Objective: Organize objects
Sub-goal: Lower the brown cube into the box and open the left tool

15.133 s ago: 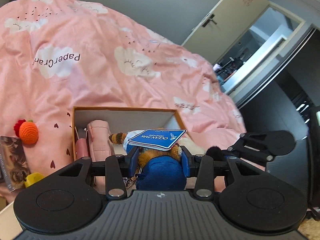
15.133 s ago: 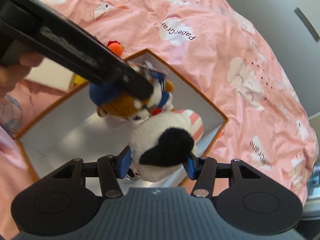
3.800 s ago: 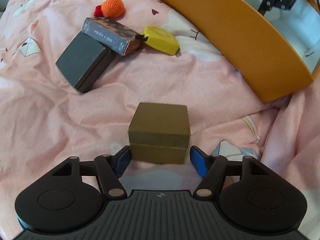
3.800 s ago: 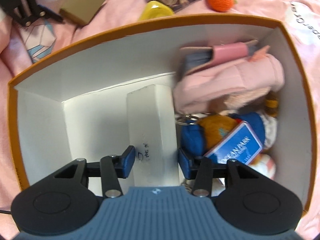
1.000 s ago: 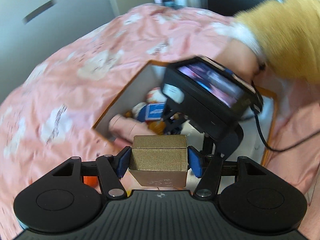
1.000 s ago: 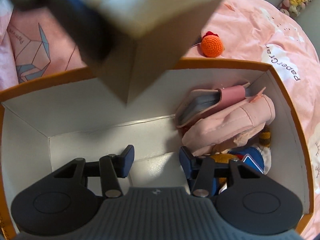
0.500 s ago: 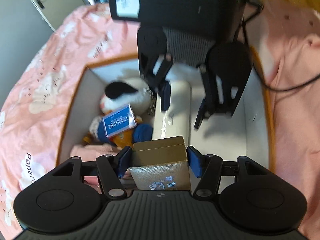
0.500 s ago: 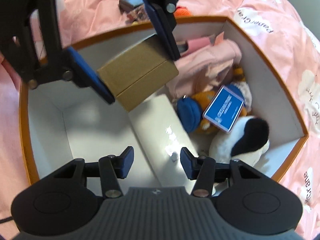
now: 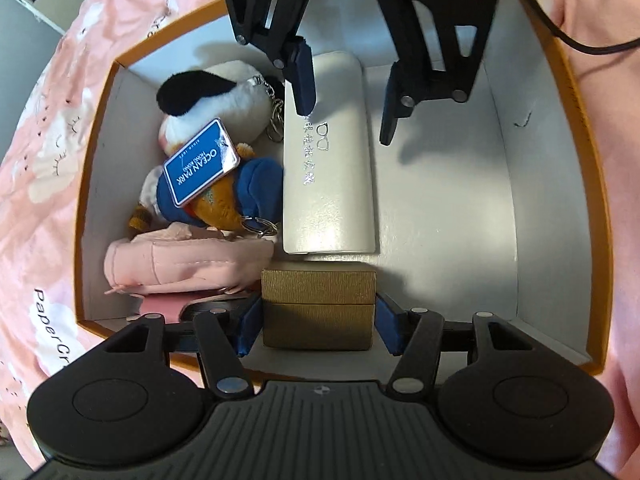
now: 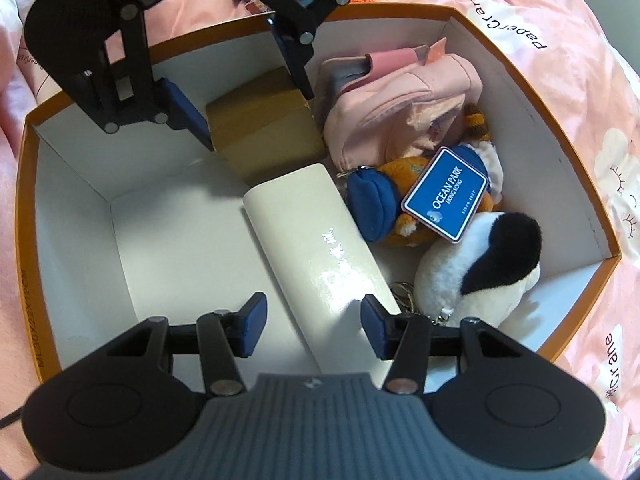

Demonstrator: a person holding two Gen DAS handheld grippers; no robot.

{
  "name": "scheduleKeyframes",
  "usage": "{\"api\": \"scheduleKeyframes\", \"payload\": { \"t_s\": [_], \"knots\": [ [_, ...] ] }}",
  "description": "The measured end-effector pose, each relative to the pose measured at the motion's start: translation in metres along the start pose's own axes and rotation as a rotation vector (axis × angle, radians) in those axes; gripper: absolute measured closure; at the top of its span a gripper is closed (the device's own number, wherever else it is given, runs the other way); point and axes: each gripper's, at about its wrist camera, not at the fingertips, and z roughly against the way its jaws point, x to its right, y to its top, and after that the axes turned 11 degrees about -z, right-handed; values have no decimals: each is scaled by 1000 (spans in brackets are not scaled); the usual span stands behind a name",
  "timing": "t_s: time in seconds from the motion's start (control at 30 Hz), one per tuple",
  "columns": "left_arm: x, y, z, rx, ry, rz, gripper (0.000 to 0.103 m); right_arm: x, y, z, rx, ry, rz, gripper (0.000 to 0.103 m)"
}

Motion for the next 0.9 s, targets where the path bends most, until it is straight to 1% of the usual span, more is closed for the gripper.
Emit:
{"api": "scheduleKeyframes", "payload": {
  "t_s": [0.07,0.1,0.13,0.23,0.33,0.4,0.47,0.53,0.63,0.73,0.77,0.8,0.9],
  "knots": [
    [0,0,-4,1,13,-2,33,-1,-1,-1,-4,-5,6,47],
    [-1,0,-5,1,20,5,33,-1,-1,-1,-6,-9,12,44],
    [-1,0,-6,0,28,12,32,-1,-2,-2,-7,-14,15,43],
    [-3,-2,-2,16,58,33,31,2,-3,-3,-14,-24,24,42],
    [-4,-5,3,36,78,77,30,2,-5,-7,-44,-61,48,41],
    [-4,-8,4,44,85,115,31,0,-5,-12,-70,-108,78,33],
    [-5,-11,3,50,88,146,31,-3,-5,-17,-85,-148,92,33],
    [-5,-16,1,54,91,177,31,-2,-4,-19,-85,-159,86,33],
    [-12,-13,0,65,92,218,33,0,-5,-19,-90,-161,56,33],
    [-11,-15,0,81,90,247,39,-1,-1,-19,-118,-173,31,33],
    [-11,-15,-1,82,85,256,43,-1,2,-19,-129,-168,11,32],
    [-4,-14,6,81,82,267,44,-2,4,-20,-132,-167,8,32],
    [-2,-13,4,91,96,275,48,-1,7,-22,-146,-170,-13,31]
  ]
}}
